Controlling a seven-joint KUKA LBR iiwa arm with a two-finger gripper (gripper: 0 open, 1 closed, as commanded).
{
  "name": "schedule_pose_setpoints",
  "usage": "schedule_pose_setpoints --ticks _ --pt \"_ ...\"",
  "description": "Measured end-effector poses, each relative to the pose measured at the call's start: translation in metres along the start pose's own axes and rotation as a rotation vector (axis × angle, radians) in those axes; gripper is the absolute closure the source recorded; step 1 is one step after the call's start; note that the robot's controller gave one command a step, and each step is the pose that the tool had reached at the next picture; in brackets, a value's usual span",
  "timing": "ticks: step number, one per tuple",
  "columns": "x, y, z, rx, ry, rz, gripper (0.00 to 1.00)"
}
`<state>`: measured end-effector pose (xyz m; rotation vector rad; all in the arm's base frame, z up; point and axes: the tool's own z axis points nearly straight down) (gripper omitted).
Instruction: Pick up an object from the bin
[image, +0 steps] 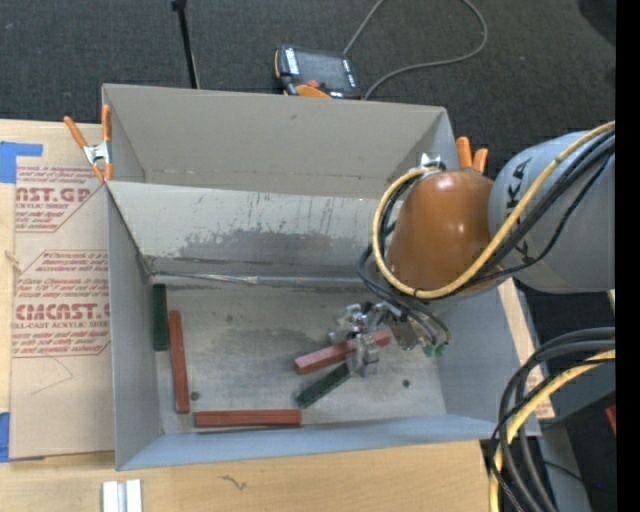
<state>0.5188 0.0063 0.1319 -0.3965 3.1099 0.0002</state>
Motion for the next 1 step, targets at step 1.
schedule_pose_setpoints --ticks 1 --pt "0.0077 -0.0014 -0.1268 0.002 -0.004 0.01 1.0"
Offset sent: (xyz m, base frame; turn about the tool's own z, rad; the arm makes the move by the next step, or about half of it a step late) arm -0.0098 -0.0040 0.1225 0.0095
